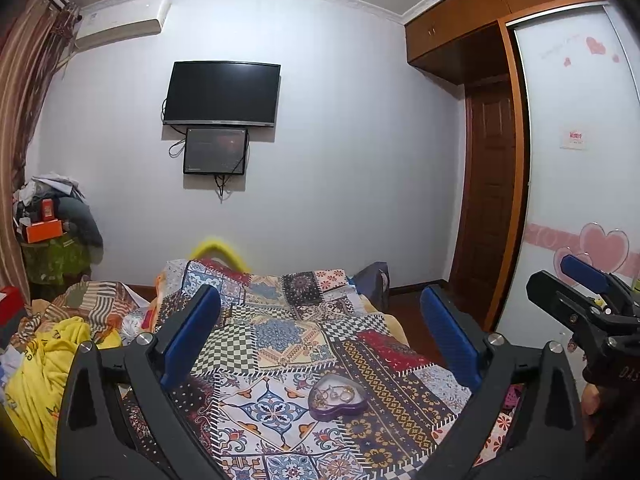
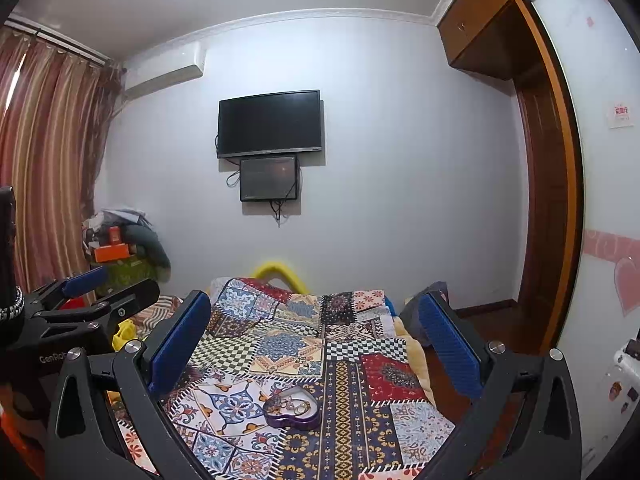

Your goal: Organize jewelry

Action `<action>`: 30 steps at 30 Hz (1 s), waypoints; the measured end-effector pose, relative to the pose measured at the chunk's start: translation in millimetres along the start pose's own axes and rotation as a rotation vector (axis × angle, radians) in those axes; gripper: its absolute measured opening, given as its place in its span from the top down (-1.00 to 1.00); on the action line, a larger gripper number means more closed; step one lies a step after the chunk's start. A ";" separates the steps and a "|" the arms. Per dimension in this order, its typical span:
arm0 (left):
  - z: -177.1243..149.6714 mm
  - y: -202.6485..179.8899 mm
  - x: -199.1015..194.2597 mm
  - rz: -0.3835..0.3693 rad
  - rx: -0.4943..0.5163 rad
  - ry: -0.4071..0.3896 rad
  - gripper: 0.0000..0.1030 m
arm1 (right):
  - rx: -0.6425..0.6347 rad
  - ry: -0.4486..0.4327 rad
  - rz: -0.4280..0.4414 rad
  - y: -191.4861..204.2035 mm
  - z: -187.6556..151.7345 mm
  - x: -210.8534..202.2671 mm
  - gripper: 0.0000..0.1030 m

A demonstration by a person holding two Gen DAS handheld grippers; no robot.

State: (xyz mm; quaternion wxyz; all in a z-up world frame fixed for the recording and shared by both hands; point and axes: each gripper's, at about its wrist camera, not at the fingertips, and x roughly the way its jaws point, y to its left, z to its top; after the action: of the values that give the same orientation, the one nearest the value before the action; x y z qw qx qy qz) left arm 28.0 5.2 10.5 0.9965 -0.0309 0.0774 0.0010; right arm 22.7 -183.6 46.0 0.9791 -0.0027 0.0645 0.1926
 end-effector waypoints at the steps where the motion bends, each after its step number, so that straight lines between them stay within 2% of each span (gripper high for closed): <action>1: -0.1 -0.7 0.1 -0.002 0.001 0.001 -0.96 | 0.001 0.001 0.000 -0.7 0.1 0.0 -1.00; 30: -3.9 2.6 6.9 -0.026 0.001 0.026 -0.96 | 0.023 0.009 -0.008 -7.4 0.3 2.2 -1.00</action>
State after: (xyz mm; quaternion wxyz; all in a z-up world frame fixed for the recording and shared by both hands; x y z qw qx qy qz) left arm 34.2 7.5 5.4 0.9954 -0.0316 0.0898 -0.0122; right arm 27.5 -189.7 45.9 0.9795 0.0073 0.0712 0.1881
